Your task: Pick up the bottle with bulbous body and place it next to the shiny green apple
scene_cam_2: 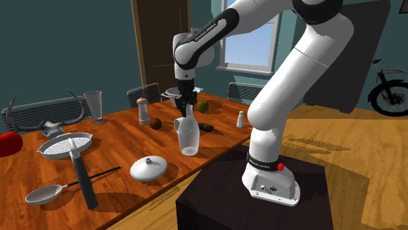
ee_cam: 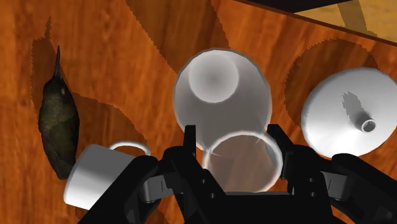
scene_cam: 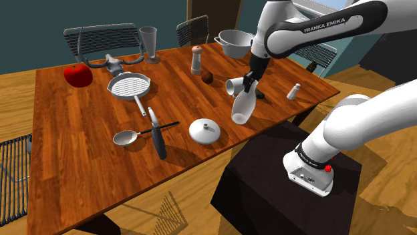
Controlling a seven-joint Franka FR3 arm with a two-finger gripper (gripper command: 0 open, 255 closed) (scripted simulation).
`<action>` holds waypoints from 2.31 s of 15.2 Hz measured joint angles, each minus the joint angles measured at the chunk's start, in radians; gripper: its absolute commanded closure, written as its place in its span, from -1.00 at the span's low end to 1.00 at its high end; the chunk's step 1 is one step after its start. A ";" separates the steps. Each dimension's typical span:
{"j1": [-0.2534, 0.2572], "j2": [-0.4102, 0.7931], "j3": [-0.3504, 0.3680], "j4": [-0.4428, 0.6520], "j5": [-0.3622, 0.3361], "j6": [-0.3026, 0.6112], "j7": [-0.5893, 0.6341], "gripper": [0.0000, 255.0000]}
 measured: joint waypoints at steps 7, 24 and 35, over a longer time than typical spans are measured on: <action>-0.001 -0.042 -0.003 0.061 -0.001 -0.103 -0.004 1.00; 0.000 -0.088 -0.002 0.256 0.000 -0.344 -0.003 1.00; 0.000 -0.084 0.000 0.408 0.001 -0.492 -0.002 1.00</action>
